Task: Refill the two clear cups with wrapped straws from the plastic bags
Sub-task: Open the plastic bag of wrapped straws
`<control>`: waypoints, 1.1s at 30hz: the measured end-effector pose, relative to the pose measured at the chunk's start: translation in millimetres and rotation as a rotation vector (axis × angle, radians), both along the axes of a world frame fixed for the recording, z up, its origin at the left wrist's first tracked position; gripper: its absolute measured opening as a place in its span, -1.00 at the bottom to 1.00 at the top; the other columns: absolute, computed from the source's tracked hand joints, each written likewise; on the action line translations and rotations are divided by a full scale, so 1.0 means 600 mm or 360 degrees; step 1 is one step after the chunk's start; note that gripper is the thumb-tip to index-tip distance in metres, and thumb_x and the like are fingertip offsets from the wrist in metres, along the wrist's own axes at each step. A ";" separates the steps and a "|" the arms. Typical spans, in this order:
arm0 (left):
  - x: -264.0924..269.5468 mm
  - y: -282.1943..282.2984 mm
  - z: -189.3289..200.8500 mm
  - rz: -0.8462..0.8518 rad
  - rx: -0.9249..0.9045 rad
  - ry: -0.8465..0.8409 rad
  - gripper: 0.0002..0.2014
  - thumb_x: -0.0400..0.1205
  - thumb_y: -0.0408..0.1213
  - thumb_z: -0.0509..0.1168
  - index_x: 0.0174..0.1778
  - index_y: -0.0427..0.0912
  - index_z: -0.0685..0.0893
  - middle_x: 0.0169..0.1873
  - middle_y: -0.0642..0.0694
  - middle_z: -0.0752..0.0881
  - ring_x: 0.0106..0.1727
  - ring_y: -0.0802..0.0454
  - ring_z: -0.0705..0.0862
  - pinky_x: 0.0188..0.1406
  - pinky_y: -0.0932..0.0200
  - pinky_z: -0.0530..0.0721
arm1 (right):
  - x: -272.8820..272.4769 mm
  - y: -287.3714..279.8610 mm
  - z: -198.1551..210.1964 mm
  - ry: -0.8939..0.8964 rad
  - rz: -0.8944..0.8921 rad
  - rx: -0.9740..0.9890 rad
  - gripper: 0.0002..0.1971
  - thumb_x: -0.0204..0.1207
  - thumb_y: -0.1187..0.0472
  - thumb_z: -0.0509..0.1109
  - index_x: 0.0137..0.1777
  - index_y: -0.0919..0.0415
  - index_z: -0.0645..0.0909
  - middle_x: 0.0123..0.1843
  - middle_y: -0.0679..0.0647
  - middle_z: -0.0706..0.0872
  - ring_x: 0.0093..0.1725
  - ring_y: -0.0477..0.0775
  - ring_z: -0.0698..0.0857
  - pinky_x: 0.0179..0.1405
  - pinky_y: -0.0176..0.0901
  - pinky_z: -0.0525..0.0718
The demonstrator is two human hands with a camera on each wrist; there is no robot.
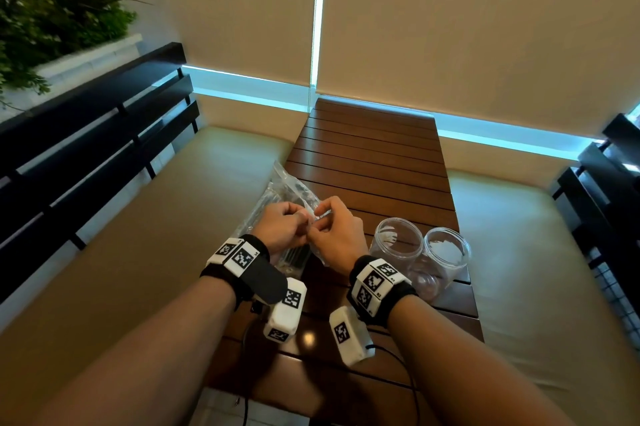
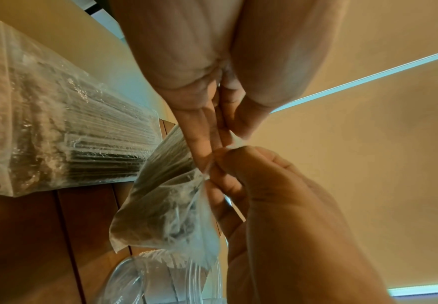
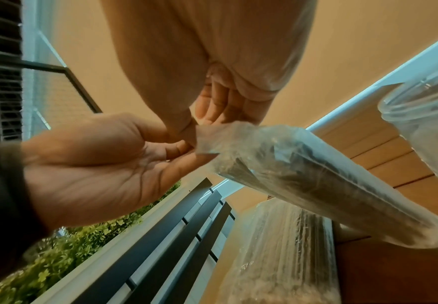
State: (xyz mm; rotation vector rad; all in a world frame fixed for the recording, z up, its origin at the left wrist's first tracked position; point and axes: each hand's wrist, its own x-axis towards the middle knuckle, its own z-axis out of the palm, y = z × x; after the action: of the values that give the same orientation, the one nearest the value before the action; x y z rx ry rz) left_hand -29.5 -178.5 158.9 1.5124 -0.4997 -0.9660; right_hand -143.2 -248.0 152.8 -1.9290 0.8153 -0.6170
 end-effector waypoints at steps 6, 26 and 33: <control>-0.002 0.007 0.007 -0.0083 0.0031 0.0107 -0.89 0.61 -0.41 0.39 0.00 -0.29 0.62 -0.13 -0.23 0.78 -0.20 -0.03 0.79 -0.29 0.12 0.76 | -0.006 0.001 -0.002 -0.0151 0.0028 0.0095 -0.68 0.44 0.36 0.48 0.08 0.06 0.49 -0.23 0.00 0.75 -0.35 -0.22 0.67 -0.33 -0.39 0.66; 0.003 0.017 -0.006 -0.0081 -0.0082 0.0265 -0.86 0.52 -0.56 0.44 -0.05 -0.36 0.67 -0.14 -0.30 0.78 -0.07 -0.15 0.79 0.02 0.02 0.80 | -0.020 -0.005 -0.022 -0.0167 -0.0011 0.0222 -0.76 0.43 0.33 0.59 0.03 0.03 0.76 -0.08 -0.04 0.85 -0.07 -0.18 0.81 0.04 -0.26 0.76; 0.005 0.024 -0.006 -0.0094 -0.0063 0.0174 -0.81 0.49 -0.70 0.39 -0.15 -0.34 0.65 -0.12 -0.35 0.76 -0.07 -0.24 0.81 -0.06 0.01 0.82 | -0.035 -0.014 -0.028 -0.0187 0.0176 0.0479 -0.61 0.46 0.47 0.51 0.29 0.28 0.70 0.08 0.12 0.84 0.13 0.05 0.80 0.24 0.03 0.73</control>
State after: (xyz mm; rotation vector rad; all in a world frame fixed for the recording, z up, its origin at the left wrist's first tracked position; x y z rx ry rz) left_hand -26.3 -164.0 155.5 1.4078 -0.4844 -1.0726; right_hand -164.3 -256.1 136.0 -1.6363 0.6799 -0.5046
